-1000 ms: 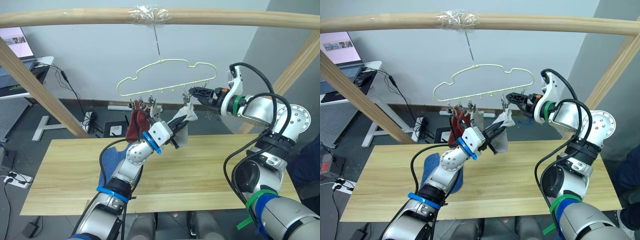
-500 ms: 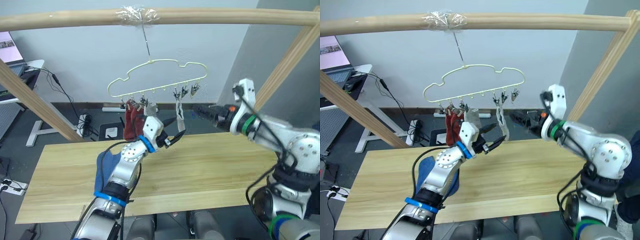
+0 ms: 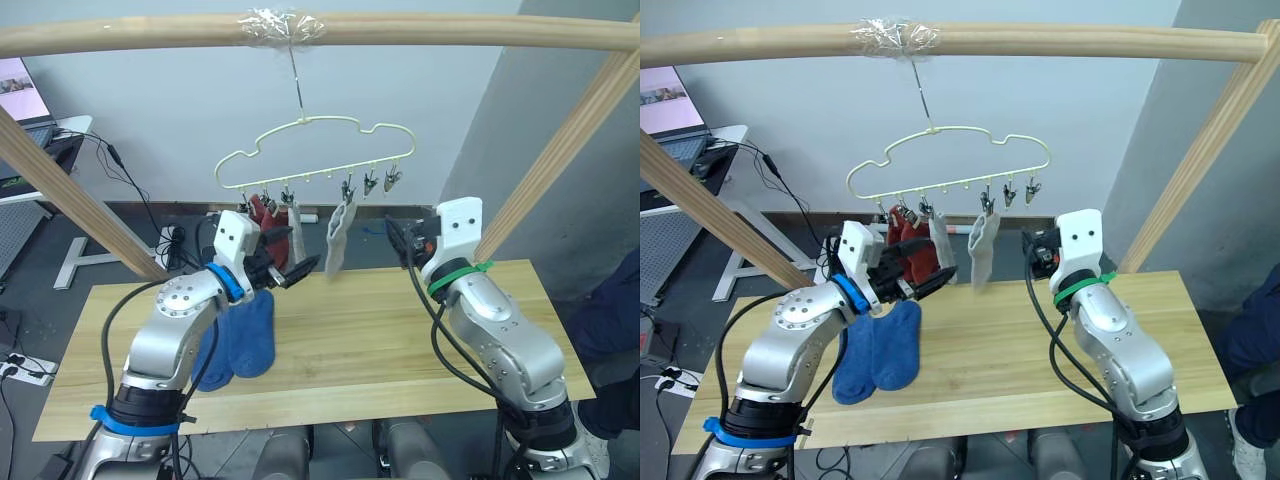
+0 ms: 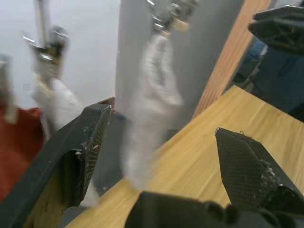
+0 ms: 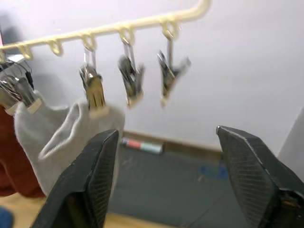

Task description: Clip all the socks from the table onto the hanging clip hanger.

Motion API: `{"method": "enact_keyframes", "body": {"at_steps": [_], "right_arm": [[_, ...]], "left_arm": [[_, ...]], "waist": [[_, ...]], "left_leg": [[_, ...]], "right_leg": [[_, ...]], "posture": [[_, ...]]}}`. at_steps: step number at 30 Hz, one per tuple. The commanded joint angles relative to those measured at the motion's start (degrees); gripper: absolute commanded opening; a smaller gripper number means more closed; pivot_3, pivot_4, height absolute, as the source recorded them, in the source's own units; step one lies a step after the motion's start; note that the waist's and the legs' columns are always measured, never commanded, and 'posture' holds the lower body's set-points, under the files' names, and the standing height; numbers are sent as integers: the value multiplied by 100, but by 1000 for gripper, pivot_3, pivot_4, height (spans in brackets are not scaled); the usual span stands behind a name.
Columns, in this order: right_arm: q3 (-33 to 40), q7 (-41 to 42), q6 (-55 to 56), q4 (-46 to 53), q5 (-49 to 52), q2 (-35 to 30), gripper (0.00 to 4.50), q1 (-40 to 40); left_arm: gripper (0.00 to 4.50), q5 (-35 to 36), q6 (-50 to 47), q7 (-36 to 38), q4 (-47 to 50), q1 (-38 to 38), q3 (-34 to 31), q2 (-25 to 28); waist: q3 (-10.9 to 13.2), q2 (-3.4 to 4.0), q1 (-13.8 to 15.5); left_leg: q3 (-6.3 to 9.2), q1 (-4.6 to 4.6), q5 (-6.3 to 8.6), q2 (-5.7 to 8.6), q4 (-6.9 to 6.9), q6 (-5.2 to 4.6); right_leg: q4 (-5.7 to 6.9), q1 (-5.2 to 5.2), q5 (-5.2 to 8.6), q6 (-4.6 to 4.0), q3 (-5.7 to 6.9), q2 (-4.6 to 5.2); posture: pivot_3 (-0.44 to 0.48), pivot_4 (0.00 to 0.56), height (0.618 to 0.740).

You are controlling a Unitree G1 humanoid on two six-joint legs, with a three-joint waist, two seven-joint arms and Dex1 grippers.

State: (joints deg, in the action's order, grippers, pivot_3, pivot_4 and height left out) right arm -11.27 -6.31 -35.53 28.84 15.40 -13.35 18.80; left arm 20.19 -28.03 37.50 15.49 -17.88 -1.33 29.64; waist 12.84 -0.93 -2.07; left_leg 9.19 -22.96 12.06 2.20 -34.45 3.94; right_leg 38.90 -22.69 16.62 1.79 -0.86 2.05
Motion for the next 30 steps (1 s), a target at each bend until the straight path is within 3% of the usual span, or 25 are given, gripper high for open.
{"method": "enact_keyframes", "body": {"at_steps": [1, 2, 10, 15, 30], "right_arm": [[-117, -59, 520, -172, -518, 274, 3021, 148], [-149, -54, 598, -275, -618, 359, 2687, 198], [-155, 75, 1108, -977, -1144, 904, 2687, 460], [-51, 141, 1332, -1433, -1297, 1099, 1141, 694], [350, 118, 1390, -2329, -1473, 1499, 1141, 1207]], "left_arm": [[4031, 372, -347, 105, 531, -11, -310, 228], [4031, 530, -455, 223, 515, -70, -385, 288], [4031, 935, -428, 254, 650, -365, -501, 209], [4031, 1066, -509, 182, 874, -402, -499, 147], [4031, 1387, -691, 119, 1211, -394, -556, 215]], "waist": [[2, -1, 29], [5, -7, 34], [8, -7, 101], [8, -7, 105], [8, -7, 154]], "left_leg": [[-1, 0, 0, -2, 3, 1], [0, 0, -1, -6, 5, 2], [0, 0, -6, -4, 8, 12], [1, 0, -8, -4, 14, 14], [0, 0, -9, -1, 20, 17]], "right_leg": [[0, -1, 0, 0, 0, 0], [0, -2, 0, 0, -1, 1], [-1, -3, 0, -1, -2, 9], [-2, -5, -1, -2, -3, 12], [0, -9, -16, -28, -2, 11]], "posture": [[95, 224, 740], [95, 224, 740], [119, 218, 740], [137, 217, 740], [154, 221, 740]]}}
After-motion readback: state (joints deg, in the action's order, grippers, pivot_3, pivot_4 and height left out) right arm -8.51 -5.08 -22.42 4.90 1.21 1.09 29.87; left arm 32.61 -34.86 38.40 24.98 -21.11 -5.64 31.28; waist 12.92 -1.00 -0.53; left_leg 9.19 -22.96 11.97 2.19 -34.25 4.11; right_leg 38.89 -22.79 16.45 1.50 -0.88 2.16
